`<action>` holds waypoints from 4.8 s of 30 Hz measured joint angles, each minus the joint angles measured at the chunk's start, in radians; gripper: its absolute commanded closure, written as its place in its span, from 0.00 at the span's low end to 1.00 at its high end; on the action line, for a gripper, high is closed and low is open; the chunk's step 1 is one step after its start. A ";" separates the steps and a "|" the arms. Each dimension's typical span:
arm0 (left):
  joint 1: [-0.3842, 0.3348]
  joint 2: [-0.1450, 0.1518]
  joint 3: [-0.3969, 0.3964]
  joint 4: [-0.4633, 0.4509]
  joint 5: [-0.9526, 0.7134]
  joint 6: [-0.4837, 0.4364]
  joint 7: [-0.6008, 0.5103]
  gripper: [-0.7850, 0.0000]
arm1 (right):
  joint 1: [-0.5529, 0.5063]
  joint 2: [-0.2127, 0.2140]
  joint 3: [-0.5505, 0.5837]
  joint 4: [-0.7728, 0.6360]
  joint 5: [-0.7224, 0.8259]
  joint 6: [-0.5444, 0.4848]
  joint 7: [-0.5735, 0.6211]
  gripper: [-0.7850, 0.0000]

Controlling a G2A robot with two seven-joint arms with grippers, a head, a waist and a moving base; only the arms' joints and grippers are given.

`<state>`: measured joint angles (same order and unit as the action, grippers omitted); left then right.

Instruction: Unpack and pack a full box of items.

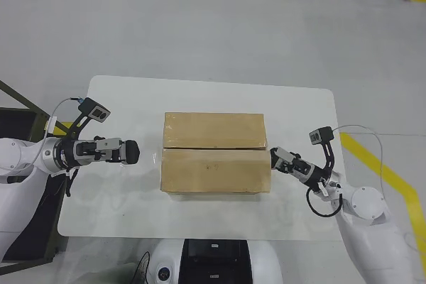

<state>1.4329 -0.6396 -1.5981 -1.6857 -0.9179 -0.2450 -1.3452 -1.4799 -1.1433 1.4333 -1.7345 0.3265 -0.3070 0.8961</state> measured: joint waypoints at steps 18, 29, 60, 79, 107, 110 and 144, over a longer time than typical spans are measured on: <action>0.000 0.000 0.000 0.000 0.000 0.000 0.000 0.00 | -0.033 0.015 0.036 -0.076 0.164 0.025 0.117 0.00; 0.000 0.000 0.000 0.000 0.000 0.000 0.000 0.00 | -0.060 0.026 0.045 -0.146 0.232 0.071 0.206 0.00; 0.000 0.000 0.000 0.000 0.000 0.000 0.000 0.00 | -0.209 0.056 -0.118 -0.281 0.116 0.208 0.361 0.00; 0.000 0.000 0.000 0.000 0.000 0.000 0.000 0.00 | -0.226 0.067 -0.242 -0.224 -0.149 0.128 0.225 0.00; 0.000 0.000 0.000 0.000 0.000 0.000 0.000 0.00 | -0.291 0.083 -0.278 -0.217 -0.401 -0.090 -0.088 0.00; 0.000 0.000 0.000 0.000 0.000 0.000 0.000 0.00 | -0.295 0.089 -0.260 -0.242 -0.331 -0.081 -0.064 0.00; 0.000 0.000 0.000 0.000 0.000 0.000 0.000 0.00 | -0.339 0.125 0.168 -0.239 -0.020 -0.068 -0.197 0.00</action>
<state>1.4329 -0.6396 -1.5981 -1.6857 -0.9179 -0.2450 -1.3452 -1.8189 -1.0185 1.6017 -1.9739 0.3067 -0.3750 0.6988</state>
